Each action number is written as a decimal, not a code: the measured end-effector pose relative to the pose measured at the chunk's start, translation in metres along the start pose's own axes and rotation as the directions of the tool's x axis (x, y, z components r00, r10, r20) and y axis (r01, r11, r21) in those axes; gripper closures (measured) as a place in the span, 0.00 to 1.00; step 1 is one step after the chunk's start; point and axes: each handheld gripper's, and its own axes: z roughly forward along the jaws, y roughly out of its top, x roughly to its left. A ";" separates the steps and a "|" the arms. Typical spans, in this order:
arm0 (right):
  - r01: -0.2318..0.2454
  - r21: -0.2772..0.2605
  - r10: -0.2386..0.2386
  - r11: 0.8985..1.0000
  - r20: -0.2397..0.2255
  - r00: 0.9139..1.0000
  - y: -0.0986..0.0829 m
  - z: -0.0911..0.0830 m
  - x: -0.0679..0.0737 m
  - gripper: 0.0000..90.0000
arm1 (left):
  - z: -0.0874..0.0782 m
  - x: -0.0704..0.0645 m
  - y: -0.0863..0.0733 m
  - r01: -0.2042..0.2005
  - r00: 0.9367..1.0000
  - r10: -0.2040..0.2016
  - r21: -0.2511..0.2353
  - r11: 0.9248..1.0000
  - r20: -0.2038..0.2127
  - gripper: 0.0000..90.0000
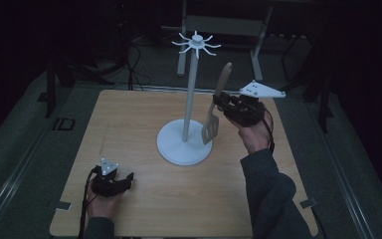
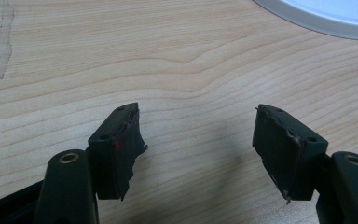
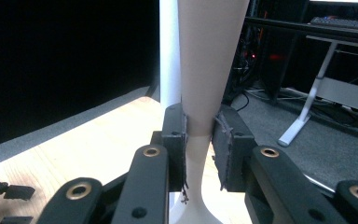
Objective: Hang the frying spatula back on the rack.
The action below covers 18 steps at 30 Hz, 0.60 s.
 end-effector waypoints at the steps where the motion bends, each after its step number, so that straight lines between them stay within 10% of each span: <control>1: 0.000 0.001 0.000 1.000 0.000 1.000 0.001 0.000 0.000 0.84 | 0.000 0.000 0.000 0.000 1.000 0.000 -0.001 1.000 0.000 0.36; 18: 0.012 -0.001 -0.012 1.000 -0.007 1.000 0.015 0.004 0.004 0.84 | -0.001 0.000 0.000 0.001 1.000 -0.001 -0.003 1.000 0.000 0.36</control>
